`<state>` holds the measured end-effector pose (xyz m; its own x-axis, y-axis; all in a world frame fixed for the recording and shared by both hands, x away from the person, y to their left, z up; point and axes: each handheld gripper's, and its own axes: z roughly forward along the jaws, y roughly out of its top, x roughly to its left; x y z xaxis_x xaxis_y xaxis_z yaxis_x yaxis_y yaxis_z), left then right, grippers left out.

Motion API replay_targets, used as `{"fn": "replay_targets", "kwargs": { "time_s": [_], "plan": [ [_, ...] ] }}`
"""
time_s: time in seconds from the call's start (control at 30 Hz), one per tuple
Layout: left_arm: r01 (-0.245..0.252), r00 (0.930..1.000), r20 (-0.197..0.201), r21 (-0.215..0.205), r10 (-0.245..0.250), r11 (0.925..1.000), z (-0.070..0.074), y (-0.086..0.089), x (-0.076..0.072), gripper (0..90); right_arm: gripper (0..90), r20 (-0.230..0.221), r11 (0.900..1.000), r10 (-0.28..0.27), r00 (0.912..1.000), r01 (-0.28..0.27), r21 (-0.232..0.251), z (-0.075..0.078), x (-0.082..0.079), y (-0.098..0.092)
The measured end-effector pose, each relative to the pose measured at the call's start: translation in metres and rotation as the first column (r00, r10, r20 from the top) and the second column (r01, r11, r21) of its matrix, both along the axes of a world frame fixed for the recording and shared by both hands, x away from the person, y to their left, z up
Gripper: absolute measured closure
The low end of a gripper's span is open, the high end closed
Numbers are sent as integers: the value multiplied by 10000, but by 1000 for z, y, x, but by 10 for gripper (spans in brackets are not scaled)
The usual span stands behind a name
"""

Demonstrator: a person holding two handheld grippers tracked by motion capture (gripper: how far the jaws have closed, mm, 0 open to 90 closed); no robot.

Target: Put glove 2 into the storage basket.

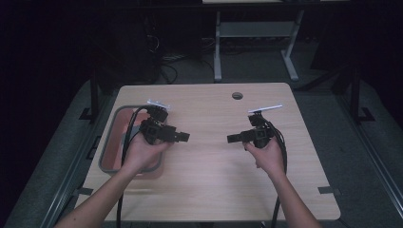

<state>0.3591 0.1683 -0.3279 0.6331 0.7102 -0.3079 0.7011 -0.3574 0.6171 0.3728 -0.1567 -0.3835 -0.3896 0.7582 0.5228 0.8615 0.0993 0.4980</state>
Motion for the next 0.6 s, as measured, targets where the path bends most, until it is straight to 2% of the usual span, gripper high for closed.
{"fn": "replay_targets", "kwargs": {
  "time_s": [0.37,0.47,0.6],
  "plan": [
    [421,9991,-76,-32,-422,9991,-5,-20,-3,287,486,-118,9984,-565,9983,565,-5,-5,-9,-31],
    [527,9985,-122,22,-527,9986,-7,-22,-3,287,479,-137,9976,-686,9976,686,2,-8,-12,-38],
    [598,9979,-240,-104,-601,9982,-11,-27,-5,283,471,-257,9971,-756,9968,755,-40,-16,-17,-47]
  ]
}}
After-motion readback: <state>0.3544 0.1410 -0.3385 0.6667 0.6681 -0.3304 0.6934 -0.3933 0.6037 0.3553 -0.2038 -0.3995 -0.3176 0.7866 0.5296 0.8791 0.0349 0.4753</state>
